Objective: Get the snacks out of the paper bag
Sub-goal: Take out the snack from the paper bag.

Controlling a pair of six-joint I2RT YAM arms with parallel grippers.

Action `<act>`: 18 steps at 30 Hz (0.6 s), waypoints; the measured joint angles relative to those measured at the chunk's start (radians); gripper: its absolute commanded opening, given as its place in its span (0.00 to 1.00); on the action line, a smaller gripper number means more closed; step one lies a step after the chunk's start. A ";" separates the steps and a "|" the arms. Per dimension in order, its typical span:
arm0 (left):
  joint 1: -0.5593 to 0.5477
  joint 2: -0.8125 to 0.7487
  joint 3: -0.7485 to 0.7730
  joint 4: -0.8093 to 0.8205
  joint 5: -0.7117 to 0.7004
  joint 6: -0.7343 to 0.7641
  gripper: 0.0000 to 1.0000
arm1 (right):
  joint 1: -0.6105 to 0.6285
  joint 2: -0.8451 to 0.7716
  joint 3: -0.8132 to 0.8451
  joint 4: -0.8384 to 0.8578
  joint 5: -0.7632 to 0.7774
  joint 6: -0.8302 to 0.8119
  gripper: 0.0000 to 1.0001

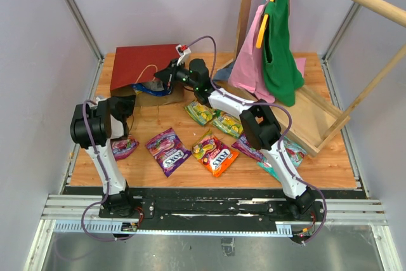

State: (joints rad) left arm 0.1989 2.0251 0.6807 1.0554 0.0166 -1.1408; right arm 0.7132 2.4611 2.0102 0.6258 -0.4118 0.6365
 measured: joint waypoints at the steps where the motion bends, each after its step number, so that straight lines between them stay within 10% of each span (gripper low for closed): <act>1: 0.000 0.009 0.006 0.002 0.005 -0.007 0.30 | 0.000 0.000 0.000 0.003 0.000 0.000 0.01; 18: 0.000 0.135 0.128 0.040 0.041 -0.124 0.32 | 0.000 0.000 0.000 0.005 -0.006 0.001 0.01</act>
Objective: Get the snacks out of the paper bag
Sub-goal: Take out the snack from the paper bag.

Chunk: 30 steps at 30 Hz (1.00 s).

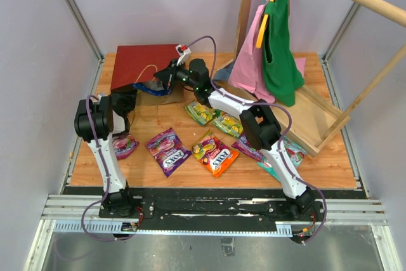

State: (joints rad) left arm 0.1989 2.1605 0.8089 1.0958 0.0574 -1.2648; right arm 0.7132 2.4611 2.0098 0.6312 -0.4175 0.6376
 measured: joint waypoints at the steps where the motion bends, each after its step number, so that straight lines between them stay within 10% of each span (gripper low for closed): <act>1: 0.000 0.000 0.008 -0.009 -0.003 0.000 0.32 | 0.000 0.000 0.000 0.000 0.000 0.000 0.01; 30: -0.033 0.069 0.306 -0.319 -0.010 0.028 0.26 | 0.000 0.000 0.000 0.001 0.000 0.017 0.01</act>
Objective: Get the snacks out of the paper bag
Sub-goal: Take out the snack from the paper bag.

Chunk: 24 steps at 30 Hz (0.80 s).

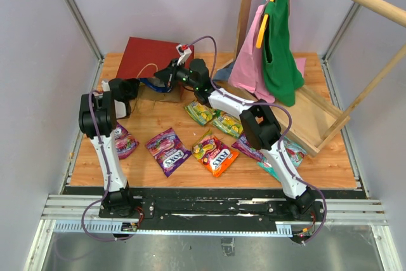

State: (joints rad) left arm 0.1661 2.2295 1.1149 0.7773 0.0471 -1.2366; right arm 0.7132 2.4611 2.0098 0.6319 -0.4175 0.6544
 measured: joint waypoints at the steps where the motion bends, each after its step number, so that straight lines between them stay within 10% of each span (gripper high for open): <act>1: 0.000 0.005 0.006 -0.003 0.002 0.000 0.23 | 0.000 0.000 0.000 0.000 0.000 0.000 0.01; 8: 0.000 0.038 0.036 -0.002 0.031 -0.008 0.01 | 0.000 0.000 0.000 0.000 0.000 0.000 0.01; 24: 0.000 -0.076 -0.136 0.018 0.085 0.032 0.00 | 0.000 0.000 0.000 0.000 0.002 0.000 0.01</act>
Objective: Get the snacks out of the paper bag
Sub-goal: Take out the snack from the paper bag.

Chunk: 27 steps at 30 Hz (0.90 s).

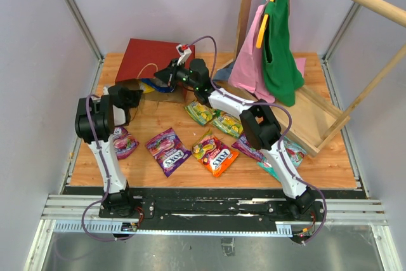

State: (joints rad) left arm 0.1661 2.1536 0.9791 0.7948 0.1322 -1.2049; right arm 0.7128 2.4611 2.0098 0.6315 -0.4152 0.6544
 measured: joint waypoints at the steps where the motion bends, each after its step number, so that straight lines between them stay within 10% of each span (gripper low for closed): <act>1: 0.000 -0.021 -0.028 0.001 0.006 0.003 0.01 | 0.000 0.000 0.000 0.000 0.000 0.000 0.01; 14: 0.004 -0.455 -0.269 -0.093 0.112 0.108 0.01 | 0.000 0.000 0.000 0.000 0.032 0.012 0.01; 27: -0.115 -1.082 -0.372 -0.605 0.019 0.298 0.00 | 0.001 0.000 0.000 0.013 0.045 0.030 0.01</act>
State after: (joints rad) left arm 0.0513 1.0718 0.6071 0.1894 0.1516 -0.9066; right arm 0.7136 2.4611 2.0094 0.6445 -0.3698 0.6846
